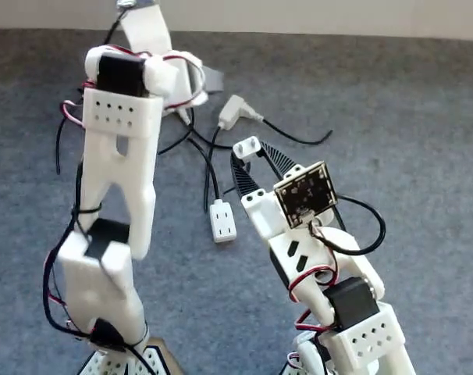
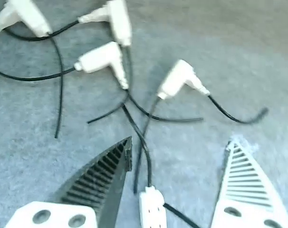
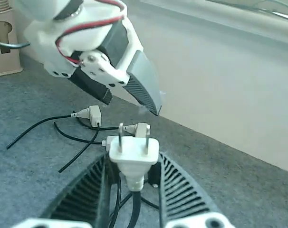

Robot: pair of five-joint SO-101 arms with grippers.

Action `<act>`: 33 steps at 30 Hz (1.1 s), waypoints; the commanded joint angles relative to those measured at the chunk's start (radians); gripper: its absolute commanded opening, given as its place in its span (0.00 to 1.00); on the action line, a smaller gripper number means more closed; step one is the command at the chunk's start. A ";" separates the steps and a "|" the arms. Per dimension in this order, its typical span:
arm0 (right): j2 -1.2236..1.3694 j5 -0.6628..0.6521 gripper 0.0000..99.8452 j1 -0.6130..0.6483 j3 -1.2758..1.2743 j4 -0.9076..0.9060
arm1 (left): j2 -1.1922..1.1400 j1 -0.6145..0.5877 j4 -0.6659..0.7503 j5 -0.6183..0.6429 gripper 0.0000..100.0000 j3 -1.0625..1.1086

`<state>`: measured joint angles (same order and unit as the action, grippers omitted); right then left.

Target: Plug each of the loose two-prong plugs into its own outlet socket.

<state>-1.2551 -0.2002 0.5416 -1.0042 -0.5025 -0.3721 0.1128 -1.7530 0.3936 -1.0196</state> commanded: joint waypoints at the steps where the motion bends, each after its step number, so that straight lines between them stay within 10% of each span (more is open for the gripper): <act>1: 0.071 -0.014 0.01 0.010 0.010 0.028 | 0.254 0.059 -0.008 -0.011 0.31 0.082; 7: 0.219 -0.006 0.01 0.016 0.018 0.076 | 0.478 0.133 0.072 -0.017 0.31 0.371; 22: 0.188 -0.006 0.01 0.071 0.016 0.071 | 1.353 0.202 1.175 -0.150 0.31 1.739; 33: 0.188 -0.006 0.01 0.074 0.016 0.070 | 1.297 0.186 1.204 -0.330 0.31 1.873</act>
<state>-1.0480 -0.2002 0.6030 -1.0042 -0.4488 0.9751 0.3138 -0.5777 0.0898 0.8447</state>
